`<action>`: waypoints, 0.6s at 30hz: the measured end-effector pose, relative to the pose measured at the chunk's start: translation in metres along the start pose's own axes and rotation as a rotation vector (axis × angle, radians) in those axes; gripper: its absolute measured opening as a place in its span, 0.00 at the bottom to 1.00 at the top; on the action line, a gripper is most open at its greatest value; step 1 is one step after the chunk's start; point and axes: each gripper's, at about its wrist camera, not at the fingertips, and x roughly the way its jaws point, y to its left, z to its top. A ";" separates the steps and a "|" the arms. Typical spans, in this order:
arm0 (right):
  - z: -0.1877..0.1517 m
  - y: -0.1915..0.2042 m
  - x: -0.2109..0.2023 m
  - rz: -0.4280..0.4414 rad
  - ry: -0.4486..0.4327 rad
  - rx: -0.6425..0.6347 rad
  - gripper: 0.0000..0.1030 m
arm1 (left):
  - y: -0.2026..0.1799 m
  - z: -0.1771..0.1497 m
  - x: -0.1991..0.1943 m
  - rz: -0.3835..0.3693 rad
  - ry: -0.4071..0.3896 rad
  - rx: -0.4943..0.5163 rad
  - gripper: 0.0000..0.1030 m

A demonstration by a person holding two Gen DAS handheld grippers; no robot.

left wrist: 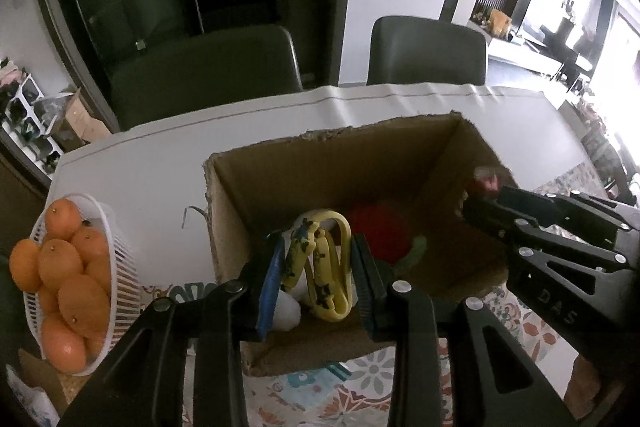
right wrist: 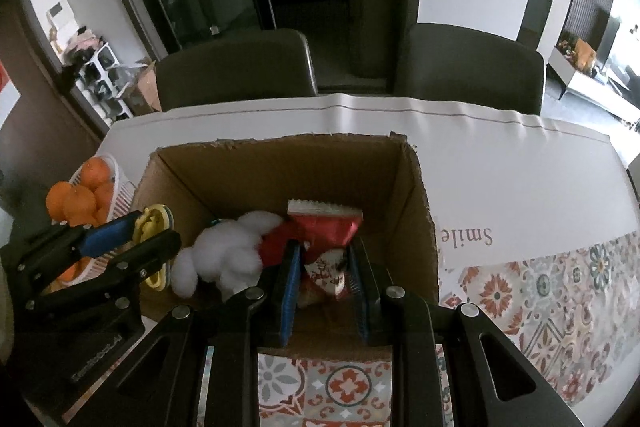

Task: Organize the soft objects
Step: 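Carry the yellow cable with the left gripper while the right gripper carries the candy packet to the box, then open both grippers to drop the cable and candy packet into the box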

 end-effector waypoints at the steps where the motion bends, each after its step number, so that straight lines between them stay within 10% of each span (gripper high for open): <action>1: 0.000 0.000 0.003 -0.005 0.009 -0.001 0.27 | 0.001 0.000 0.002 0.002 0.007 0.000 0.45; 4: 0.000 -0.003 0.006 -0.021 0.020 -0.001 0.32 | 0.002 -0.001 0.005 0.028 0.004 0.000 0.64; 18: -0.029 0.000 -0.047 -0.121 -0.100 -0.016 0.44 | -0.010 -0.032 -0.041 0.080 -0.110 0.048 0.85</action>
